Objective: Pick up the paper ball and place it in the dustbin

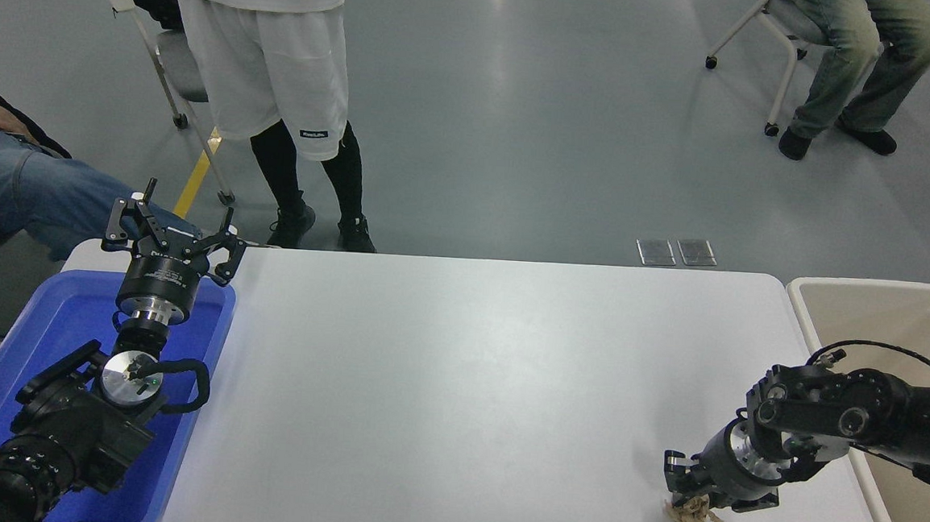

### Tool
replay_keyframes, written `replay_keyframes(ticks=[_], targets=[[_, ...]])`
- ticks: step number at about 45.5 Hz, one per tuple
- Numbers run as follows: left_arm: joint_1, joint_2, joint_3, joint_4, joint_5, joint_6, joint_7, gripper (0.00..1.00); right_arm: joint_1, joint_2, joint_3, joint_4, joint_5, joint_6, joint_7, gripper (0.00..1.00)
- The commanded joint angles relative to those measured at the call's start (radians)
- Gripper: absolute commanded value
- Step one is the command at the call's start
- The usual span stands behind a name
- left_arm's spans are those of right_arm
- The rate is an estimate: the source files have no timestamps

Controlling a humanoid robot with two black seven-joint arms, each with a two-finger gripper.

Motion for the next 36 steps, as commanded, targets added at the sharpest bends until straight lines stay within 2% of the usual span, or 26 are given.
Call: replay_keyframes(ticks=[1, 16, 36], targets=[[0.000, 0.000, 0.000, 0.000, 0.000, 0.000, 0.000, 0.99, 0.135, -0.072, -0.049, 0.119, 0.008, 0.038, 0.000, 0.00], [0.000, 0.000, 0.000, 0.000, 0.000, 0.000, 0.002, 0.99, 0.460, -0.141, -0.165, 0.215, 0.004, 0.344, 0.000, 0.00], [0.000, 0.000, 0.000, 0.000, 0.000, 0.002, 0.000, 0.99, 0.856, -0.236, -0.207, 0.254, 0.007, 0.349, -0.008, 0.00]])
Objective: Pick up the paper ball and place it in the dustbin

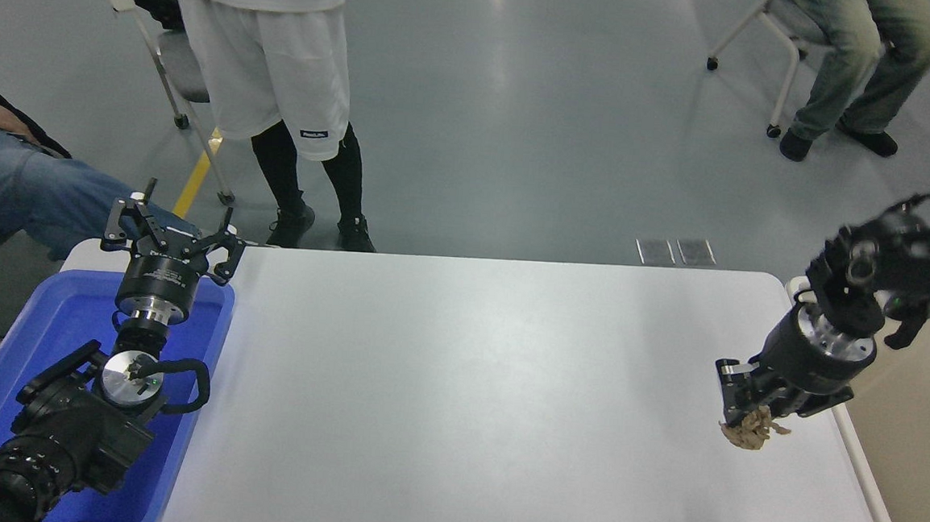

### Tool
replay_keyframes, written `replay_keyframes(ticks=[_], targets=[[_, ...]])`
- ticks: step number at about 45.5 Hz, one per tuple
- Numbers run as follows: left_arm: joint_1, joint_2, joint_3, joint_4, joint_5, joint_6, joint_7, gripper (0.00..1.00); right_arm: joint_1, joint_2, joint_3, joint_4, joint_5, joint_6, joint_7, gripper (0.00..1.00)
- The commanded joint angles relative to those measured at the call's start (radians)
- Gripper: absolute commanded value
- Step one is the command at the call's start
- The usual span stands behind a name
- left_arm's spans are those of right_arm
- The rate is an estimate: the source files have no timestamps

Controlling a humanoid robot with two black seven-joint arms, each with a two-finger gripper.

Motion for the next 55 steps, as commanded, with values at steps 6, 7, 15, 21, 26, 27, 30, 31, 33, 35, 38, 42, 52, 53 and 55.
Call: replay_keyframes(ticks=[6, 7, 15, 21, 26, 27, 30, 31, 33, 35, 38, 42, 52, 53, 55], targets=[[0.000, 0.000, 0.000, 0.000, 0.000, -0.001, -0.001, 0.99, 0.271, -0.069, -0.017, 0.020, 0.001, 0.022, -0.005, 0.00], [0.000, 0.000, 0.000, 0.000, 0.000, 0.001, -0.001, 0.99, 0.280, -0.073, -0.017, 0.020, 0.001, 0.022, -0.007, 0.00], [0.000, 0.000, 0.000, 0.000, 0.000, 0.001, -0.001, 0.99, 0.322, -0.077, -0.020, 0.018, -0.002, 0.022, -0.007, 0.00], [0.000, 0.000, 0.000, 0.000, 0.000, -0.001, -0.001, 0.99, 0.332, -0.083, -0.020, 0.018, -0.010, 0.022, -0.007, 0.00], [0.000, 0.000, 0.000, 0.000, 0.000, -0.001, -0.001, 0.99, 0.334, -0.088, -0.020, 0.018, -0.015, 0.022, -0.008, 0.00], [0.000, 0.000, 0.000, 0.000, 0.000, 0.001, -0.001, 0.99, 0.334, -0.091, -0.020, 0.017, -0.016, 0.022, -0.008, 0.00], [0.000, 0.000, 0.000, 0.000, 0.000, -0.001, -0.001, 0.99, 0.332, -0.100, -0.020, 0.015, -0.025, 0.022, -0.010, 0.00], [0.000, 0.000, 0.000, 0.000, 0.000, -0.001, -0.001, 0.99, 0.329, -0.105, -0.020, 0.014, -0.032, 0.022, -0.010, 0.00], [0.000, 0.000, 0.000, 0.000, 0.000, 0.001, -0.001, 0.99, 0.325, -0.111, -0.020, 0.012, -0.042, 0.022, -0.010, 0.00], [0.000, 0.000, 0.000, 0.000, 0.000, -0.001, -0.001, 0.99, 0.320, -0.125, -0.020, 0.010, -0.052, 0.022, -0.010, 0.00], [0.000, 0.000, 0.000, 0.000, 0.000, 0.001, -0.001, 0.99, 0.308, -0.155, -0.020, 0.006, -0.070, 0.022, -0.010, 0.00], [0.000, 0.000, 0.000, 0.000, 0.000, 0.001, 0.001, 0.99, 0.257, -0.191, -0.019, -0.046, -0.110, 0.022, -0.010, 0.00], [0.000, 0.000, 0.000, 0.000, 0.000, -0.001, 0.000, 0.99, 0.127, -0.212, -0.017, -0.232, -0.127, 0.022, -0.011, 0.00], [0.000, 0.000, 0.000, 0.000, 0.000, 0.001, -0.001, 0.99, 0.110, -0.215, -0.017, -0.253, -0.127, 0.022, -0.010, 0.00], [0.000, 0.000, 0.000, 0.000, 0.000, 0.001, 0.001, 0.99, 0.078, -0.220, -0.014, -0.293, -0.127, 0.022, -0.010, 0.00]])
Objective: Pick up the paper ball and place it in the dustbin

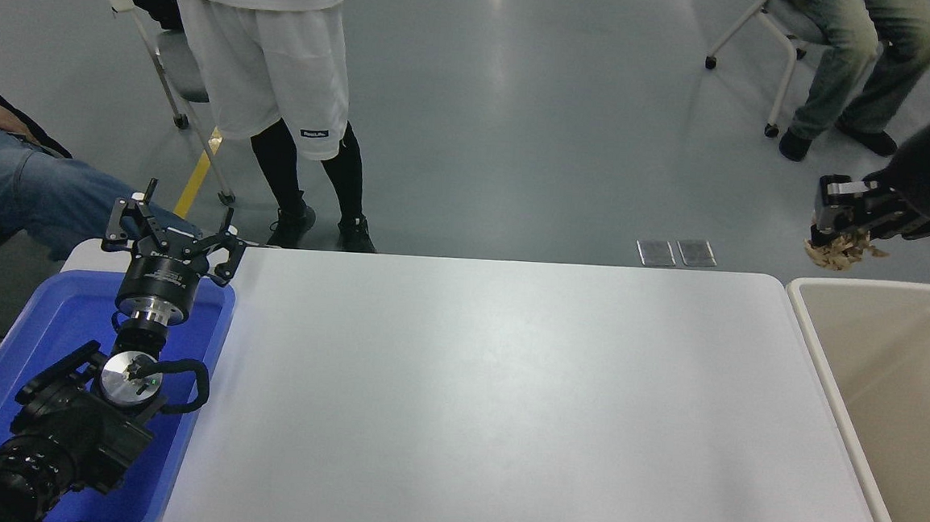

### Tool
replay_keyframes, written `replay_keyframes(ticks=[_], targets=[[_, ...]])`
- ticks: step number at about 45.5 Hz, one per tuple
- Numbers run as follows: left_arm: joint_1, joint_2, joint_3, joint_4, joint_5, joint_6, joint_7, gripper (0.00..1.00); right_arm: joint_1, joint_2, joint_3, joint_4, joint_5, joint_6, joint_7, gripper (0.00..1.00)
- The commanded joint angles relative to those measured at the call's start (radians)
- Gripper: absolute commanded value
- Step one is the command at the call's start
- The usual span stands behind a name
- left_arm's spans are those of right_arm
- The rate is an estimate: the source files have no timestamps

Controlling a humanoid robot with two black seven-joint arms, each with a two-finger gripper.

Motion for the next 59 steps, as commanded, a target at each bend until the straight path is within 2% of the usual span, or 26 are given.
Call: replay_keyframes(ticks=[1, 19, 36, 45, 53, 59], targets=[[0.000, 0.000, 0.000, 0.000, 0.000, 0.001, 0.000, 0.99, -0.147, -0.037, 0.006, -0.191, -0.023, 0.000, 0.001, 0.00], [0.000, 0.000, 0.000, 0.002, -0.002, 0.001, 0.000, 0.99, -0.420, -0.037, 0.068, -0.513, -0.018, 0.000, 0.002, 0.00], [0.000, 0.000, 0.000, 0.000, -0.002, -0.001, 0.000, 0.99, -0.722, -0.040, 0.288, -0.625, -0.005, -0.003, 0.004, 0.00], [0.000, 0.000, 0.000, 0.000, -0.002, 0.001, 0.000, 0.99, -0.912, -0.034, 0.429, -0.635, 0.017, -0.291, 0.004, 0.00], [0.000, 0.000, 0.000, 0.000, -0.002, 0.001, 0.000, 0.99, -0.997, -0.018, 0.535, -0.638, 0.029, -0.408, 0.007, 0.00], [0.000, 0.000, 0.000, 0.000, -0.002, 0.001, 0.000, 0.99, -1.060, 0.024, 0.585, -0.647, 0.058, -0.550, 0.009, 0.00]])
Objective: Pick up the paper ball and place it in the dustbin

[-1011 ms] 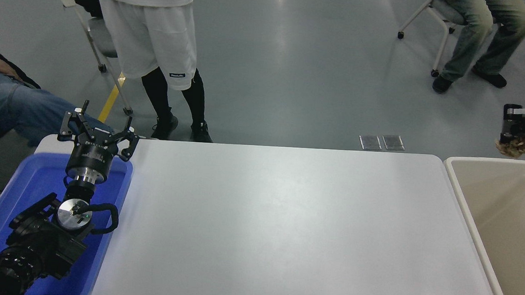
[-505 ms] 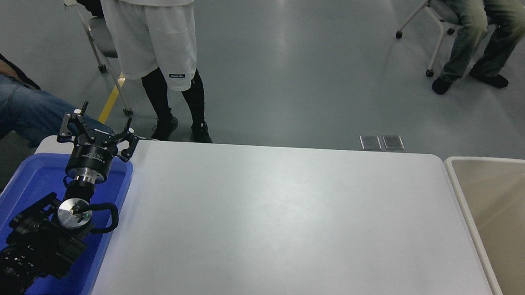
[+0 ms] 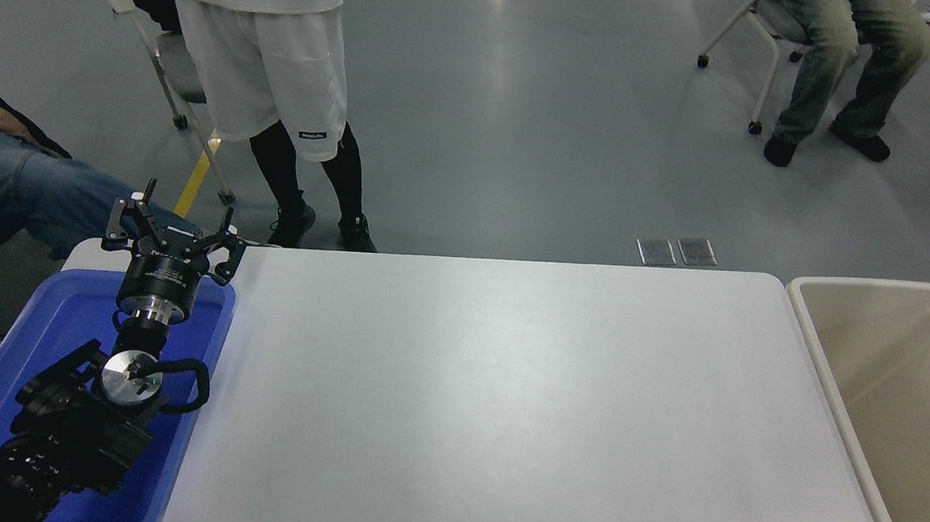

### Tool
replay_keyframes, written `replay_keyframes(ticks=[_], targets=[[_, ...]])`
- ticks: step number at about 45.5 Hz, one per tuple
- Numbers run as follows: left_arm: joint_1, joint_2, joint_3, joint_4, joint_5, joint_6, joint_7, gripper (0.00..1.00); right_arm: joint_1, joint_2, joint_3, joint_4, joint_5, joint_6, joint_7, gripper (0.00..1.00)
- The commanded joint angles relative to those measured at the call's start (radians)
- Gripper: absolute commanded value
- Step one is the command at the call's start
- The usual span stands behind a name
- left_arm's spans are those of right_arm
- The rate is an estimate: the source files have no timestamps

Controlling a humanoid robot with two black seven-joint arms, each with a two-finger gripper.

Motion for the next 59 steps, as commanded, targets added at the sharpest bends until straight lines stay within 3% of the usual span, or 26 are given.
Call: replay_keyframes(ticks=[1, 18, 27, 56, 57, 59], targets=[[0.000, 0.000, 0.000, 0.000, 0.000, 0.000, 0.000, 0.99, -0.140, 0.050, 0.123, -0.023, 0.036, -0.233, 0.003, 0.00], [0.000, 0.000, 0.000, 0.000, 0.000, -0.002, 0.000, 0.99, -0.274, 0.265, 0.186, -0.305, 0.211, -0.422, 0.013, 0.00], [0.000, 0.000, 0.000, 0.000, 0.000, 0.000, 0.000, 0.99, -0.280, 0.281, 0.186, -0.328, 0.291, -0.446, 0.015, 0.00], [0.000, 0.000, 0.000, 0.000, 0.000, -0.002, 0.000, 0.99, -0.317, 0.317, 0.173, -0.350, 0.282, -0.449, 0.016, 0.00], [0.000, 0.000, 0.000, 0.000, 0.001, -0.002, 0.000, 0.99, -0.317, 0.315, 0.169, -0.351, 0.277, -0.449, 0.016, 0.14], [0.000, 0.000, 0.000, 0.000, 0.000, -0.002, 0.000, 0.99, -0.317, 0.306, 0.163, -0.359, 0.274, -0.465, 0.016, 0.54]])
